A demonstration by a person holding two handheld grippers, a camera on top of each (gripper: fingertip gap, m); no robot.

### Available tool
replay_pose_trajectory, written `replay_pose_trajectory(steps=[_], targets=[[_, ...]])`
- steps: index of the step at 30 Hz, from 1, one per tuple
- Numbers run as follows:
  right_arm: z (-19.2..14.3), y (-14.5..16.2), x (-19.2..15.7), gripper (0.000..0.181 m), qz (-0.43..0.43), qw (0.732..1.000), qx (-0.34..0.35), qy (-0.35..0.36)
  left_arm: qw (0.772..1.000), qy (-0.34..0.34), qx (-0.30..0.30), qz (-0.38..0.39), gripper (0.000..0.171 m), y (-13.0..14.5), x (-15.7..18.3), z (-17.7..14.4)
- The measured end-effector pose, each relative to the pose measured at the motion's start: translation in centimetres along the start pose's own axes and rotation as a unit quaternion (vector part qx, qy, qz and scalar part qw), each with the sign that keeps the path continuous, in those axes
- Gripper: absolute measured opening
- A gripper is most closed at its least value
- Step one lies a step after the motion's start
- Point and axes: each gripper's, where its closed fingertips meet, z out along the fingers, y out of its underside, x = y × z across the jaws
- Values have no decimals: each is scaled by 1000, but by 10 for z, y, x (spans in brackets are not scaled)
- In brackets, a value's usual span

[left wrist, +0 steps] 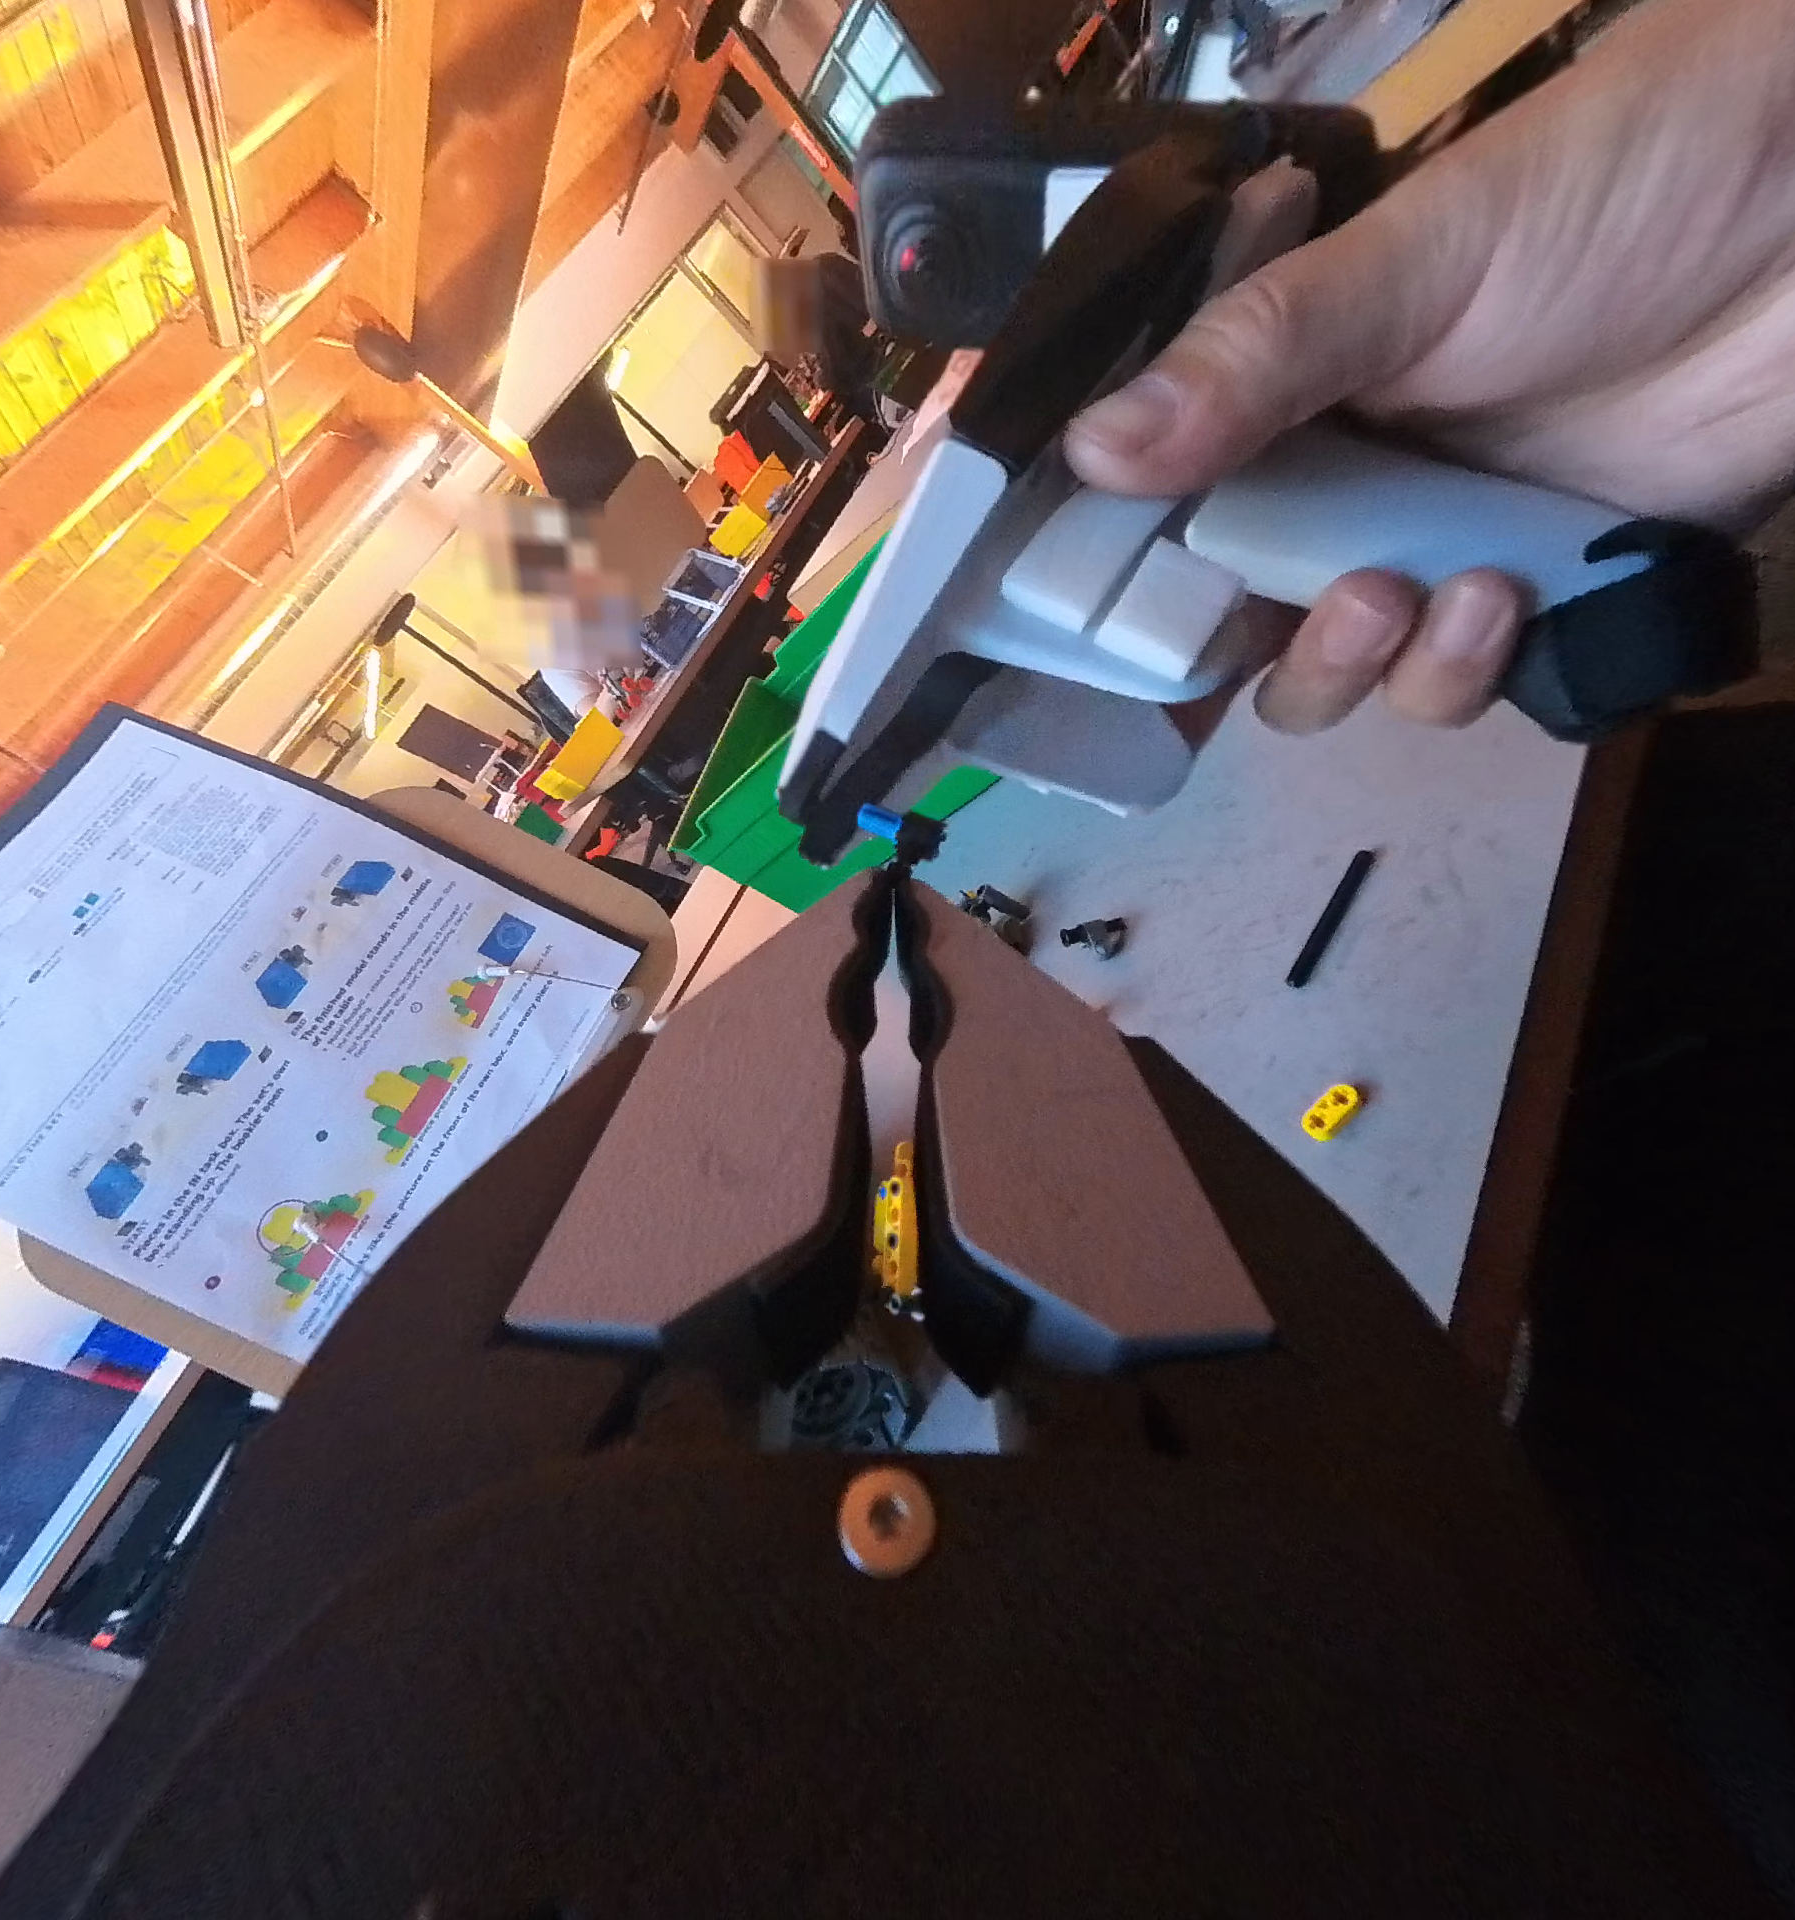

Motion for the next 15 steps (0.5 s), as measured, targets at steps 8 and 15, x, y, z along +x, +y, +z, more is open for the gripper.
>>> replay_pose_trajectory(steps=[8,15], targets=[[0,3,13,0,17,999,23,14,999,0,-33,-37,0,11,0,5],[-4,6,15,10,-1,999,12,32,999,-4,-38,-37,0,13,-1,5]])
